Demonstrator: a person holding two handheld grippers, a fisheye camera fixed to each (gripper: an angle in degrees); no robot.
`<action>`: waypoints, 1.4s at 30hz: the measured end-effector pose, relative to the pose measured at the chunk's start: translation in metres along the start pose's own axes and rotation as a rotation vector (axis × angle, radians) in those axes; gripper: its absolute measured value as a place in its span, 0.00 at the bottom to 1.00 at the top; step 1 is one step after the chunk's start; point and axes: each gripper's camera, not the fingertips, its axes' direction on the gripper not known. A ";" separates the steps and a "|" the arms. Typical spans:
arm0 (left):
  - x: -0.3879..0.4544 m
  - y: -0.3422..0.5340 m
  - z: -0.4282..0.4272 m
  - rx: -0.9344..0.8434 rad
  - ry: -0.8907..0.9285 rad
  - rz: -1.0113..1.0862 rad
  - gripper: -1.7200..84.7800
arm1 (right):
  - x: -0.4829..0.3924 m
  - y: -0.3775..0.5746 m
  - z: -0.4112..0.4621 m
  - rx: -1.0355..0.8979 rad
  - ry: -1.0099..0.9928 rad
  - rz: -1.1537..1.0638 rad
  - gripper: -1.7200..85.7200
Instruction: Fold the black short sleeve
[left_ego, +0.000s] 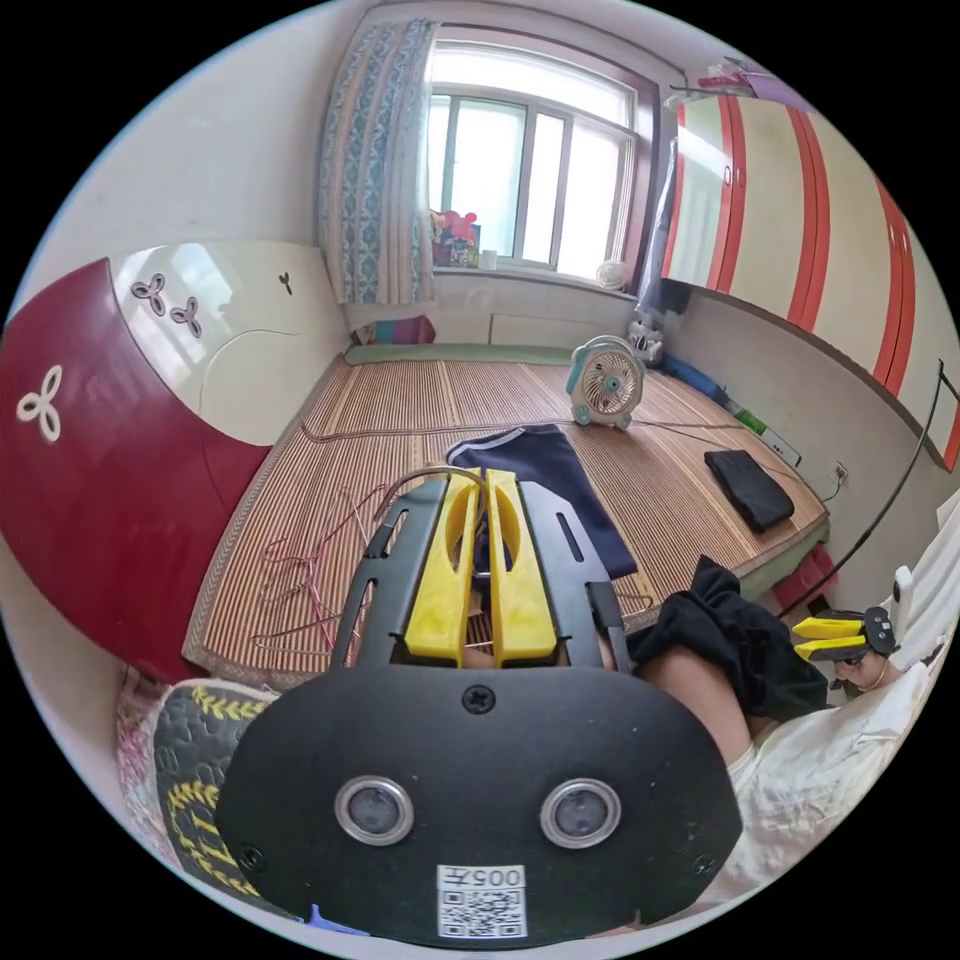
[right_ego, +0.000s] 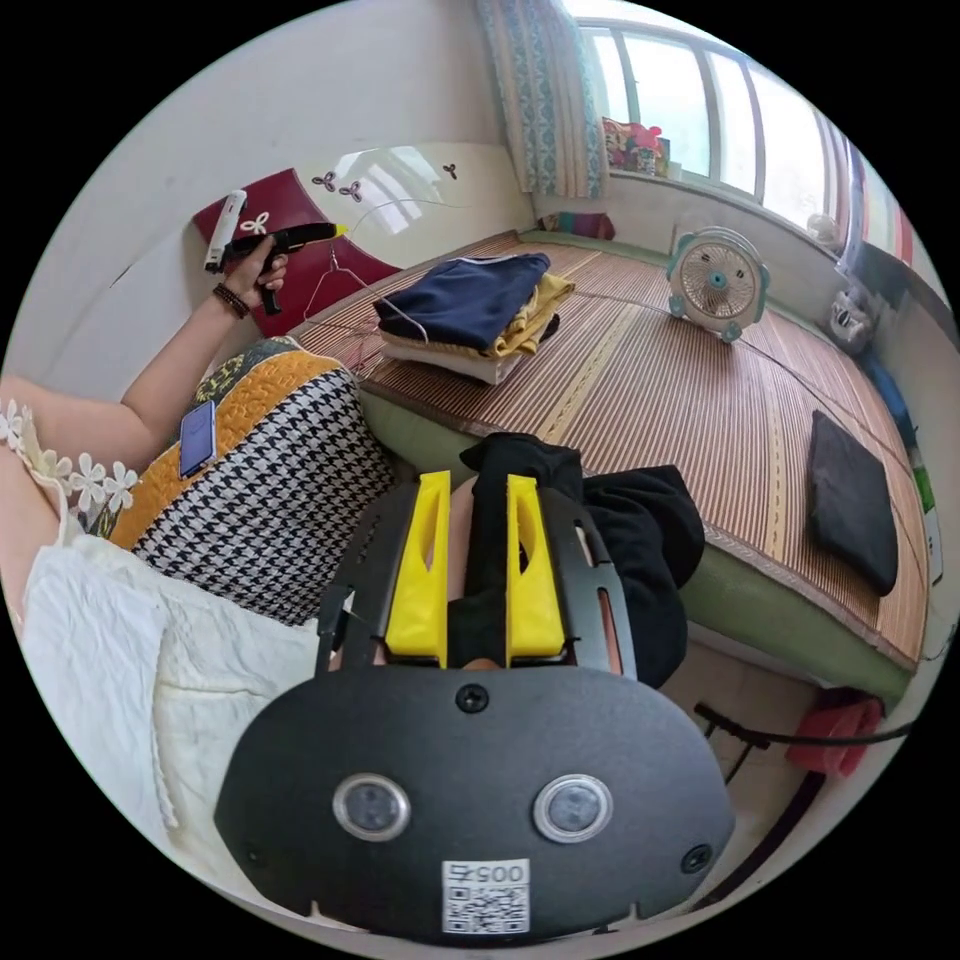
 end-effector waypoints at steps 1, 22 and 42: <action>-0.007 -0.008 0.009 -0.014 0.014 0.024 0.03 | 0.003 0.002 0.002 0.002 -0.004 0.030 0.12; -0.117 -0.001 0.102 -0.279 -0.207 -0.333 0.08 | 0.005 0.014 0.014 -0.069 0.075 0.080 0.10; 0.048 0.120 -0.027 -0.090 0.117 -0.256 0.08 | 0.017 0.063 0.002 -0.038 0.065 0.016 0.09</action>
